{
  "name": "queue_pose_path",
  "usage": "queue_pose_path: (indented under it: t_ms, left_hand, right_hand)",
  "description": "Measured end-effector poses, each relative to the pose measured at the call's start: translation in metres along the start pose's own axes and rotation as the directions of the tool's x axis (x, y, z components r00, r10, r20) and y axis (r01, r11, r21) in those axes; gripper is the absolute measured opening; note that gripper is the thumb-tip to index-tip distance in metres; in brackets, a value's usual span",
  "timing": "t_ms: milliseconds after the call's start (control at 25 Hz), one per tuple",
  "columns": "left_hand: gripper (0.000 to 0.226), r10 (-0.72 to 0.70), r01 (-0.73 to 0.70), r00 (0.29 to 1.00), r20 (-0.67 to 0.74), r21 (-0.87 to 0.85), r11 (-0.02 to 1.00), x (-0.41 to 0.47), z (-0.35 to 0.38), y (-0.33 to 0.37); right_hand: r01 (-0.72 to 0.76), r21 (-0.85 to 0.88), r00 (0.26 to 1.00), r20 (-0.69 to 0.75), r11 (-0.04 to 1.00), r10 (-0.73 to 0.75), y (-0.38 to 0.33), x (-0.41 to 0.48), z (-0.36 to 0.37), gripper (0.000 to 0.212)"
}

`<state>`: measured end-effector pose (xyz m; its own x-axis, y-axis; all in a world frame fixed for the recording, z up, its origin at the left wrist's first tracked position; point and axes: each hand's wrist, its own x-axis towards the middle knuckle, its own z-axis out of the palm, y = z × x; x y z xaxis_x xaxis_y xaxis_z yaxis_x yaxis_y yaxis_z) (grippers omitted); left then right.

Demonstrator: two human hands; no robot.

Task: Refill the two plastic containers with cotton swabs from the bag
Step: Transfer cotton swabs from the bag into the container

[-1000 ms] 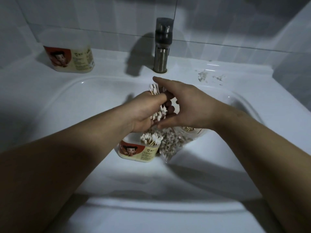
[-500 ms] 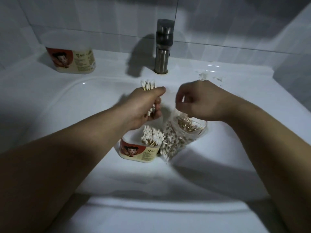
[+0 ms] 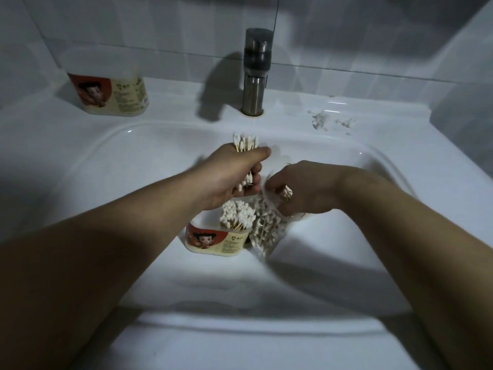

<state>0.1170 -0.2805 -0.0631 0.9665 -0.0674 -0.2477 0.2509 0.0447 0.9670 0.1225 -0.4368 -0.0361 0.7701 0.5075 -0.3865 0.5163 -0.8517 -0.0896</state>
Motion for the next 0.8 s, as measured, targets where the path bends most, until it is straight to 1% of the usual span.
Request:
queue_pose_path:
  t_ms: [40,120,240,360,400,480,600,720,800]
  left_hand:
    - [0.017,0.003,-0.003,1.000,0.000,0.010,1.000,0.000,0.000,0.000]
    - [0.017,0.006,-0.006,1.000,-0.002,0.017,1.000,0.001,0.000,0.000]
    - [0.016,0.009,-0.009,1.000,0.008,0.021,1.000,0.002,-0.002,0.001]
    - [0.016,0.028,-0.030,0.999,0.026,0.063,0.998,0.001,-0.002,-0.001]
    - [0.016,0.041,-0.044,0.999,0.033,0.091,0.995,0.002,-0.002,-0.002]
    - [0.013,0.067,-0.074,0.997,0.047,0.150,0.986,0.002,-0.002,-0.005]
    - [0.013,0.086,-0.097,0.995,0.054,0.239,0.966,0.003,-0.002,-0.006]
    - [0.015,0.090,-0.109,0.993,0.082,0.269,0.957,0.002,-0.002,-0.007]
    - [0.016,0.089,-0.112,0.992,0.095,0.279,0.954,0.002,-0.002,-0.007]
  right_hand:
    - [0.004,0.041,1.000,-0.017,0.999,-0.003,0.000,0.001,0.001,0.019]
    - [-0.010,0.128,1.000,0.001,0.992,0.010,0.001,0.001,0.000,0.020]
    - [-0.005,0.178,0.999,0.036,0.984,-0.002,0.007,-0.003,-0.003,0.023]
    - [-0.028,0.240,1.000,0.010,0.970,0.026,0.012,-0.004,-0.005,0.033]
    - [-0.034,0.210,0.999,0.006,0.977,0.034,0.012,-0.003,-0.005,0.036]
    - [-0.042,0.104,0.999,-0.002,0.994,0.043,0.011,0.000,-0.002,0.035]
    - [-0.034,0.000,0.997,-0.068,0.999,0.034,0.006,0.003,0.002,0.034]
    - [-0.005,-0.042,0.995,-0.102,0.999,0.001,0.003,0.006,0.005,0.029]
    - [-0.004,-0.036,0.999,-0.049,0.999,0.002,0.002,0.005,0.005,0.023]
